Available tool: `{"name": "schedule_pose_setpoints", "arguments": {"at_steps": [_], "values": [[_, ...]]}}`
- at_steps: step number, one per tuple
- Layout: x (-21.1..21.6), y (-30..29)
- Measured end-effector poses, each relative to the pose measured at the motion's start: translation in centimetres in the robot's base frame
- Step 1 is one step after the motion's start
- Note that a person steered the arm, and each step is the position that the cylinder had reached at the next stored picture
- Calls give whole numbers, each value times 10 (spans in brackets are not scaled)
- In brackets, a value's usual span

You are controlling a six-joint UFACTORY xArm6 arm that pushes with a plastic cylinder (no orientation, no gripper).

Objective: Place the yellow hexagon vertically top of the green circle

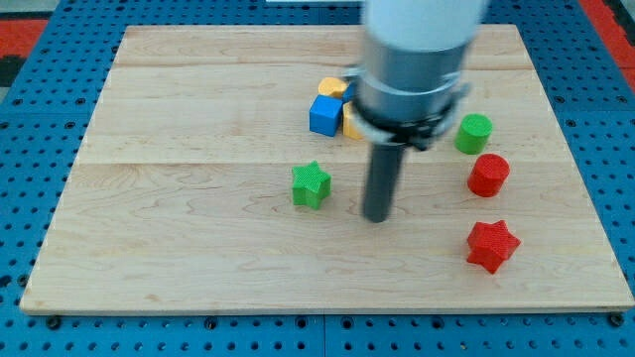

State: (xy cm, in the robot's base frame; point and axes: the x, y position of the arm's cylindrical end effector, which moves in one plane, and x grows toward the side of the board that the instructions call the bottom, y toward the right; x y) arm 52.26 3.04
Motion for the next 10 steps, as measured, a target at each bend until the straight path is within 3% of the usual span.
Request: {"name": "schedule_pose_setpoints", "arguments": {"at_steps": [1,2,3,4,7,10], "values": [[13,-38],[-25,-43],[-70,0],[-67,57],[-90,144],[-67,135]]}}
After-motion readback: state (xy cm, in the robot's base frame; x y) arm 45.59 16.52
